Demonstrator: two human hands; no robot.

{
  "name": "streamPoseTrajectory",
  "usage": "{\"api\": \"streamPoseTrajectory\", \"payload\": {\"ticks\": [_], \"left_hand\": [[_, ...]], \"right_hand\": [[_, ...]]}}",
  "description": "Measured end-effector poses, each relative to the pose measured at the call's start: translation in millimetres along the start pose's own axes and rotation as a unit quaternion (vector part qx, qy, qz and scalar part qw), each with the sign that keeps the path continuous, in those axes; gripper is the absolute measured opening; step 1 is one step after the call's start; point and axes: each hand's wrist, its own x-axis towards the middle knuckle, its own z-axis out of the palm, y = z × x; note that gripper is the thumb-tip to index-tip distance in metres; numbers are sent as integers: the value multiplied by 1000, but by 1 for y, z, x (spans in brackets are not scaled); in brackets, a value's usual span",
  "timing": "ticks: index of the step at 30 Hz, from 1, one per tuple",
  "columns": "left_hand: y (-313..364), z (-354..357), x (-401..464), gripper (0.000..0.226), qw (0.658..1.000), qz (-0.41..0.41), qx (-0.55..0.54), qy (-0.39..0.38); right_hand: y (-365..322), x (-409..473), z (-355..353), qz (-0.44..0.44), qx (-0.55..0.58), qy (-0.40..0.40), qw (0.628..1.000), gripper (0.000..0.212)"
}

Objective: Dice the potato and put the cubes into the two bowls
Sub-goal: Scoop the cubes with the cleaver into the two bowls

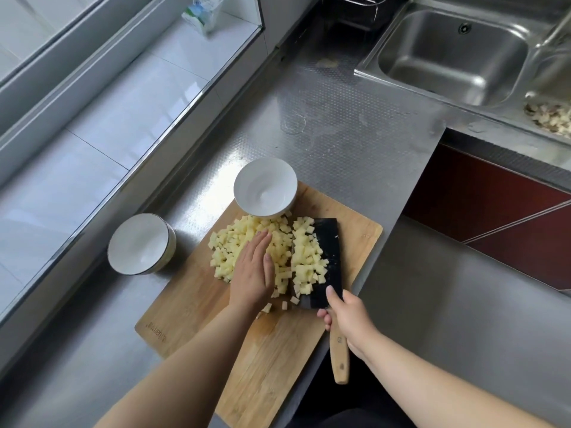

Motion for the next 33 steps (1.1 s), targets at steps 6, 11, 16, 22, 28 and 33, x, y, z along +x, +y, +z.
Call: {"api": "streamPoseTrajectory", "payload": {"ticks": [6, 11, 16, 22, 28, 33], "left_hand": [[0, -11, 8, 53, 999, -13, -19, 37], [6, -16, 13, 53, 998, -18, -36, 53], [14, -21, 19, 49, 995, -10, -68, 78], [22, -30, 37, 45, 989, 18, -96, 113], [27, -46, 81, 44, 989, 42, -82, 117], [34, -55, 131, 41, 995, 99, -18, 26]], "right_hand": [[-5, -8, -17, -20, -12, -2, 1000, 57], [-16, -18, -20, -45, -38, -12, 998, 50], [-35, -27, -26, -75, -68, -32, 994, 41], [-65, -32, -30, -107, -98, -49, 988, 36], [-106, -26, -10, -119, -130, -73, 982, 34], [-136, -12, 12, -109, -160, -74, 978, 39]]}}
